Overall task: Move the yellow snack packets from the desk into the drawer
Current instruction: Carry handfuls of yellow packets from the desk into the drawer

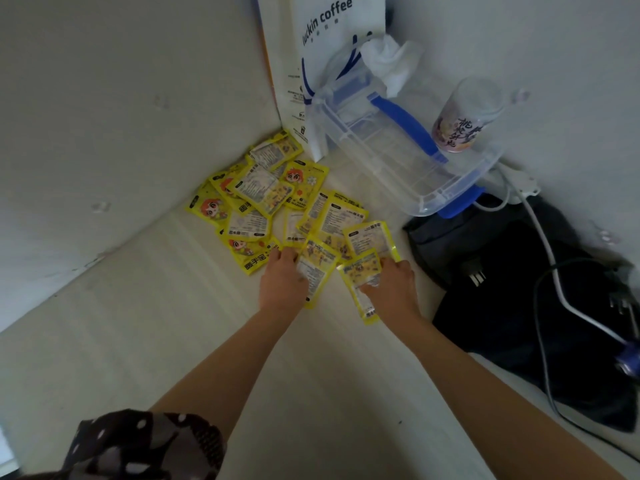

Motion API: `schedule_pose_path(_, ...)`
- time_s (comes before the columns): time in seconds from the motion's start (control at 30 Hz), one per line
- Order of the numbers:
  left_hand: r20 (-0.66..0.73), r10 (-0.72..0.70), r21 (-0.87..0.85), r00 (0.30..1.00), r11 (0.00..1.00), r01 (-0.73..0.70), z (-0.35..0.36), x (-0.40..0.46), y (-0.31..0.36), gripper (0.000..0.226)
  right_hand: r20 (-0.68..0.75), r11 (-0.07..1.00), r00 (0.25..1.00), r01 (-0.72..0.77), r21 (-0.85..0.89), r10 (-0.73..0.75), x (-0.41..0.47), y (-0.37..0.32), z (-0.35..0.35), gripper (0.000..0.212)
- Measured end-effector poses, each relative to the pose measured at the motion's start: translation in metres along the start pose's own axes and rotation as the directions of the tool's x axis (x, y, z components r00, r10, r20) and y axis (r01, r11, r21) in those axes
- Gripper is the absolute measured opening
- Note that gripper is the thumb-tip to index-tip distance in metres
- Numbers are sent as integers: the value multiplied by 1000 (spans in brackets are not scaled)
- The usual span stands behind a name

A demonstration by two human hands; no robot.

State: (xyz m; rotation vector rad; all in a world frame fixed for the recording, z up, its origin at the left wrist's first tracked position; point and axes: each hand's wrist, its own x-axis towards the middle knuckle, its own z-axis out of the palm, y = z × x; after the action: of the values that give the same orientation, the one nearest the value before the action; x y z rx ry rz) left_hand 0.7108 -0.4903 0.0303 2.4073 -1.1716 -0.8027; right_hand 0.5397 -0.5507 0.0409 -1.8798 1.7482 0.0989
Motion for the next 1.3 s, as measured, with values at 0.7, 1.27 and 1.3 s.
schedule_pose_path(0.7,-49,44,-124,998,991,-49,1,49,59,27,-59,991,996,66,119,-59,33,7,-13,62)
schedule_pose_path(1.27,28,-118,-220,993,968,122,15,37,65,34,-19,982,999,48,182,-46,21,9,-6,59)
schedule_pose_path(1.3,26,-125,-238,992,963,128,15,36,65,30,-20,981,999,43,188,-40,20,10,-5,59)
